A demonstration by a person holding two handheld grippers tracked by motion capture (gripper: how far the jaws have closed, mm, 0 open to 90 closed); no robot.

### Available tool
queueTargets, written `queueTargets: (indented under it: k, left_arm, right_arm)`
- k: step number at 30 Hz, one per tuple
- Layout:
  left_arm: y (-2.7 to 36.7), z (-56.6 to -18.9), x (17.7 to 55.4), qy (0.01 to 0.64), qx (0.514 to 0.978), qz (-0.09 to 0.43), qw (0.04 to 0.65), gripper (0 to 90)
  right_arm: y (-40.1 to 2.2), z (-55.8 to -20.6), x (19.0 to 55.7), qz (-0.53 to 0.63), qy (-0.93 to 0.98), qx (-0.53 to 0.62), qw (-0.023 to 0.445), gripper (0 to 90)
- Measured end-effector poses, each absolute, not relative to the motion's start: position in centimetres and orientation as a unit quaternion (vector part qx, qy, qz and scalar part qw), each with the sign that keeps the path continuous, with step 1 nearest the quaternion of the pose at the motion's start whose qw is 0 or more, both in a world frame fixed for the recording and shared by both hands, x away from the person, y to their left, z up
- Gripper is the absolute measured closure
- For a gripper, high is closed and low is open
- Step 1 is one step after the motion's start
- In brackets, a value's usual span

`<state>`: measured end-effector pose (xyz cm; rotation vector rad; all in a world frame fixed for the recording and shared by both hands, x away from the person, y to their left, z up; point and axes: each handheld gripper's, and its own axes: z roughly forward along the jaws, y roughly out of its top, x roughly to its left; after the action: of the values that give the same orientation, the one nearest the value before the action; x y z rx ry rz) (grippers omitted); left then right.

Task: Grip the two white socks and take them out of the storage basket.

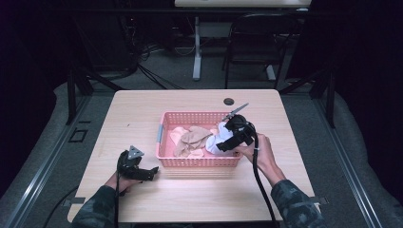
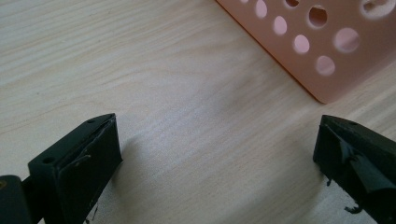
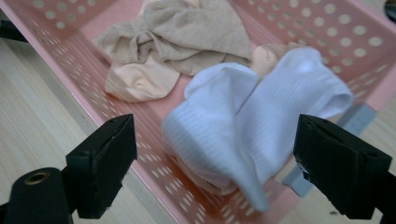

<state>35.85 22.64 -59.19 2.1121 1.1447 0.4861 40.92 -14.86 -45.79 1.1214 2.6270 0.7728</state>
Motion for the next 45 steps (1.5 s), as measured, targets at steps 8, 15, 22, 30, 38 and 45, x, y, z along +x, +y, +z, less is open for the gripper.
queueTargets:
  k: [8,15,22,30,38,45]
  left_arm:
    - [22.6,-59.2,35.8,0.44,0.811,0.186,0.338,0.6]
    - [22.7,-59.2,35.9,0.438,0.812,0.187,0.338,0.6]
    - [22.6,-59.2,35.8,0.44,0.811,0.186,0.338,0.6]
    - [22.6,-59.2,35.9,0.439,0.811,0.186,0.338,0.6]
    - [22.7,-59.2,35.9,0.438,0.812,0.187,0.338,0.6]
    - [22.7,-59.2,35.9,0.438,0.812,0.187,0.338,0.6]
  right_arm:
    - [-13.9,-47.2,41.7,0.223,0.891,0.385,0.087,20.6]
    - [-14.0,-48.0,42.0,0.197,0.896,0.39,0.081,31.8]
    - [-14.1,-48.5,41.8,0.189,0.895,0.397,0.073,53.3]
    - [-14.4,-48.0,41.5,0.183,0.902,0.385,0.07,73.0]
    - [-14.9,-46.3,41.1,0.205,0.898,0.381,0.076,74.1]
    - [-15.1,-44.2,40.9,0.22,0.897,0.372,0.088,74.3]
